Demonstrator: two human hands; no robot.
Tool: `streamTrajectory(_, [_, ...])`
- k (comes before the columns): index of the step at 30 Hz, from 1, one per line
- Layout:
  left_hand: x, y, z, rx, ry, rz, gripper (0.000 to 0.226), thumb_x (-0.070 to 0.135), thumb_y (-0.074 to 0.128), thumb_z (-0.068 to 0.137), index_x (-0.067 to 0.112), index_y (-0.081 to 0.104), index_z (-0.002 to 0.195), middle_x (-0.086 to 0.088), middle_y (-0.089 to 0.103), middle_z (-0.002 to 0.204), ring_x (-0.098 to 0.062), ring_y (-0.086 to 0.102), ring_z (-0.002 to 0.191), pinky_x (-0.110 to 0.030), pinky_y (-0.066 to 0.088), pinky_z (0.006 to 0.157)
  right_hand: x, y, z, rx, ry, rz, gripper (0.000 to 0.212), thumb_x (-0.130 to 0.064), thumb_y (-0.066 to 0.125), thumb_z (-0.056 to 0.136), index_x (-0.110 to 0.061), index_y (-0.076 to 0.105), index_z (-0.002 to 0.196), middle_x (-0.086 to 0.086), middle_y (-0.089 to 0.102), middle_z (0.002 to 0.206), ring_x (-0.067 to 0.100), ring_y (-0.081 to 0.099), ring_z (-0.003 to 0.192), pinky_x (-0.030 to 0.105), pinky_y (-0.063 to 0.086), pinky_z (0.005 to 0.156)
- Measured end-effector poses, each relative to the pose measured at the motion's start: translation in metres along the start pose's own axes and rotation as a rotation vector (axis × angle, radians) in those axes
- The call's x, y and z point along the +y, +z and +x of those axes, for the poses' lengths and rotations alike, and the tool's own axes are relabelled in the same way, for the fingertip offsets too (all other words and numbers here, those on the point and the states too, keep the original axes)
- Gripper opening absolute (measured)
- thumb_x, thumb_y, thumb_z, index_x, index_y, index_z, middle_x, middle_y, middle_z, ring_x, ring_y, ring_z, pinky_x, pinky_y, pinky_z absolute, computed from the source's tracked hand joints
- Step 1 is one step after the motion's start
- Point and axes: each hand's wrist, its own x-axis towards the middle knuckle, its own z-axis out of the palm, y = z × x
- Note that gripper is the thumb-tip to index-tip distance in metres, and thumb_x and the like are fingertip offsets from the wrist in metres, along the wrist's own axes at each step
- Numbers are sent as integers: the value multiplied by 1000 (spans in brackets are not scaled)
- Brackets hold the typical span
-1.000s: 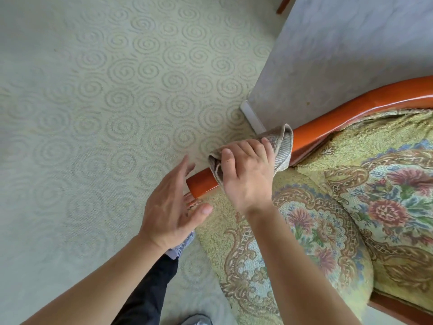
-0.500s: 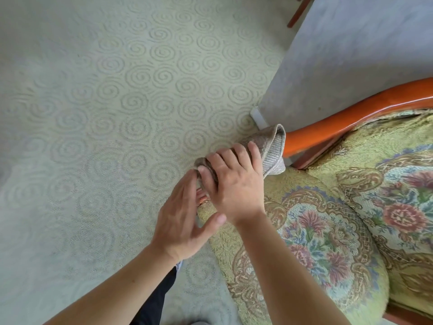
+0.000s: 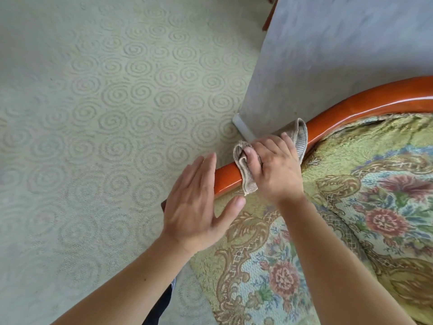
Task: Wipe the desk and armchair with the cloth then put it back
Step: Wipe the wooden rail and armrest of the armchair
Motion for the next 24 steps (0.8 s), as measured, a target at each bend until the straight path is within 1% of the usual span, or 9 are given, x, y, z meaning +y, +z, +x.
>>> streamTrajectory(4, [21, 4, 40, -113, -21, 118, 104, 80, -4, 88, 6, 13, 158, -13, 28, 162, -25, 25, 150, -41, 23, 123, 44, -6, 16, 14, -71, -117, 45, -38, 35, 104, -12, 72, 96, 5, 71, 97, 31, 62, 105, 47, 32, 114])
streamTrajectory(6, [32, 8, 58, -147, -5, 152, 107, 82, -7, 86, 5, 10, 158, -13, 25, 163, -26, 23, 151, -38, 15, 125, 62, -9, 24, 20, -108, -163, 44, -39, 38, 103, -13, 72, 95, 4, 72, 97, 31, 63, 104, 47, 32, 114])
streamTrajectory(9, [47, 19, 81, -178, 32, 166, 108, 83, -12, 83, 7, -1, 158, -11, 12, 166, -24, 15, 153, -32, 0, 120, 90, -18, 39, 48, -156, -241, 41, -40, 43, 102, -12, 72, 94, 5, 71, 95, 32, 64, 102, 47, 34, 113])
streamTrajectory(11, [58, 29, 97, -210, 48, 129, 107, 84, -15, 82, 8, -8, 157, -10, 6, 166, -23, 10, 154, -32, -2, 119, 109, -26, 49, 60, -170, -297, 42, -41, 43, 103, -12, 73, 92, 6, 70, 94, 32, 64, 102, 47, 34, 113])
streamTrajectory(14, [78, 48, 124, -245, 90, 91, 106, 82, -13, 84, 6, -5, 157, -13, 10, 165, -24, 14, 153, -34, 6, 122, 132, -39, 60, 75, -161, -361, 45, -43, 43, 103, -12, 72, 90, 7, 69, 92, 33, 63, 103, 46, 32, 115])
streamTrajectory(17, [101, 62, 150, -240, 163, 97, 103, 78, 5, 92, -3, 16, 155, -23, 31, 158, -30, 34, 146, -40, 26, 121, 146, -49, 67, 101, -111, -410, 44, -43, 43, 103, -13, 71, 90, 6, 68, 91, 33, 63, 103, 45, 32, 115])
streamTrajectory(19, [115, 69, 167, -203, 210, 61, 100, 76, 15, 95, -7, 26, 151, -27, 42, 150, -33, 45, 138, -41, 33, 116, 154, -55, 71, 132, -42, -457, 43, -44, 42, 103, -14, 71, 92, 6, 69, 94, 32, 62, 105, 45, 30, 116])
streamTrajectory(22, [130, 78, 191, -155, 240, -23, 99, 76, 19, 94, -5, 25, 149, -26, 45, 147, -33, 47, 135, -41, 39, 113, 168, -69, 77, 187, 77, -546, 45, -45, 39, 104, -15, 72, 96, 5, 70, 98, 32, 61, 110, 45, 29, 117])
streamTrajectory(24, [140, 81, 205, -135, 267, -64, 97, 77, 23, 93, -3, 24, 149, -24, 46, 147, -33, 47, 135, -43, 42, 111, 178, -77, 78, 218, 116, -582, 46, -45, 39, 105, -15, 72, 96, 6, 70, 99, 32, 61, 111, 46, 29, 116])
